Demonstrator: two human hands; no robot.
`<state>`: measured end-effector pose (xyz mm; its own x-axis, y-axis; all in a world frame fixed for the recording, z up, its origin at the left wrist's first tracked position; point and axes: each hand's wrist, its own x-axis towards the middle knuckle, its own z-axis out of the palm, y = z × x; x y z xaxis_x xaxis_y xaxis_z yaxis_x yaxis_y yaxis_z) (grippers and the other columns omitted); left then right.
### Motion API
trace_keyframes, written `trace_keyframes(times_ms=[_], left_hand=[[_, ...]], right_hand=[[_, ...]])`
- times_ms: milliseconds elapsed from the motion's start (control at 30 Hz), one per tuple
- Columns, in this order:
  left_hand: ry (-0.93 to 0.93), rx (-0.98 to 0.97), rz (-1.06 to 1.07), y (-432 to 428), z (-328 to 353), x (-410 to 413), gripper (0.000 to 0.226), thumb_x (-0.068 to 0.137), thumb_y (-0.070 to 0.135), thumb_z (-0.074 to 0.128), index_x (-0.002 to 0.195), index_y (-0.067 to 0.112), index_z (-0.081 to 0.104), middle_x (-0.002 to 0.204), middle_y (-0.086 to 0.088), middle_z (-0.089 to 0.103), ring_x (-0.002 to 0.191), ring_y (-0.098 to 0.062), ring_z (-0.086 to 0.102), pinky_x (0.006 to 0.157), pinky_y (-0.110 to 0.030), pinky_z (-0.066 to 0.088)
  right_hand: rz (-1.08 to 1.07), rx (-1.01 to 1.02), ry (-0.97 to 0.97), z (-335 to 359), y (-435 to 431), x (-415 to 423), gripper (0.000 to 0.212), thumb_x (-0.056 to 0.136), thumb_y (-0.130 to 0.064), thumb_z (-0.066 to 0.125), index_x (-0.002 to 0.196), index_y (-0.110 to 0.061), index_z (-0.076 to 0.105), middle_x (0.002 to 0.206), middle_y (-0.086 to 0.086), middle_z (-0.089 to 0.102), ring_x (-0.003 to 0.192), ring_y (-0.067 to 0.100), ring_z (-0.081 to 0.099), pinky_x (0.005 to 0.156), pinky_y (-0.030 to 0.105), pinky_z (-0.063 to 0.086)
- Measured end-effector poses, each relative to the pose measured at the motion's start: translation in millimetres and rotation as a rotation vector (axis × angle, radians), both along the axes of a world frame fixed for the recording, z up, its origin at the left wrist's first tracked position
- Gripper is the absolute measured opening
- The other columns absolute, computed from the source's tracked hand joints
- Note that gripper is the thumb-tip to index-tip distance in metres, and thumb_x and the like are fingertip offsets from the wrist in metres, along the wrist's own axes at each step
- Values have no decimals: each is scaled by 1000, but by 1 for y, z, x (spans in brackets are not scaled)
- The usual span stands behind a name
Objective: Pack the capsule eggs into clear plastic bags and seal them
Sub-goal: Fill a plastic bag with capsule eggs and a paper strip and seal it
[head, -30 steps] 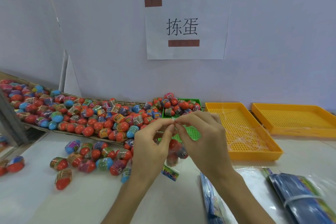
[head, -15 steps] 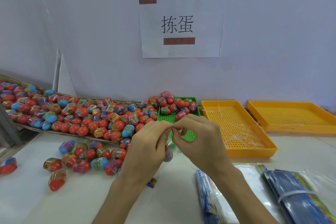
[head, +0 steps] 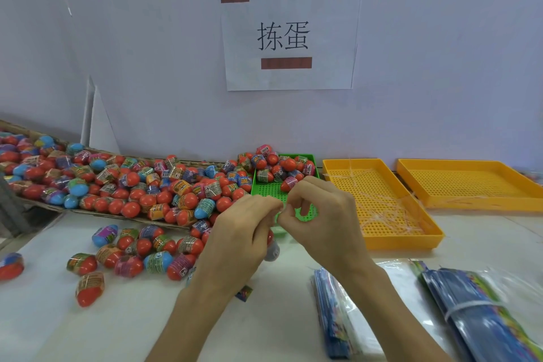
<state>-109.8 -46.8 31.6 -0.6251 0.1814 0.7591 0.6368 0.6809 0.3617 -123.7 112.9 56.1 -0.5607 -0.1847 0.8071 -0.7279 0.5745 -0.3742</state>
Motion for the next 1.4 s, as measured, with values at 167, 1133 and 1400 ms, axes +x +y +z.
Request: trace_keyframes(times_ms=[167, 1133, 1400], left_hand=[[-52, 85, 1, 2, 1, 2, 17, 93, 6, 59, 102, 9, 73, 90, 17, 61, 85, 6, 57, 75, -6, 43], [-5, 221, 3, 5, 6, 4, 19, 96, 11, 57, 104, 13, 74, 89, 16, 69, 85, -1, 65, 72, -13, 51], [-27, 217, 2, 4, 7, 5, 18, 95, 11, 58, 102, 13, 74, 84, 20, 64, 80, -6, 64, 67, -15, 51]], right_hand=[[8, -53, 0, 0, 1, -1, 18, 79, -25, 59, 66, -13, 59, 64, -5, 55, 60, 13, 49, 55, 27, 44], [54, -78, -6, -3, -4, -2, 7, 89, -16, 76, 92, -11, 74, 90, -3, 70, 69, 6, 65, 62, 20, 56], [78, -55, -82, -4, -6, -3, 3, 93, -15, 71, 91, -13, 69, 91, -7, 64, 76, 9, 59, 67, 32, 55]])
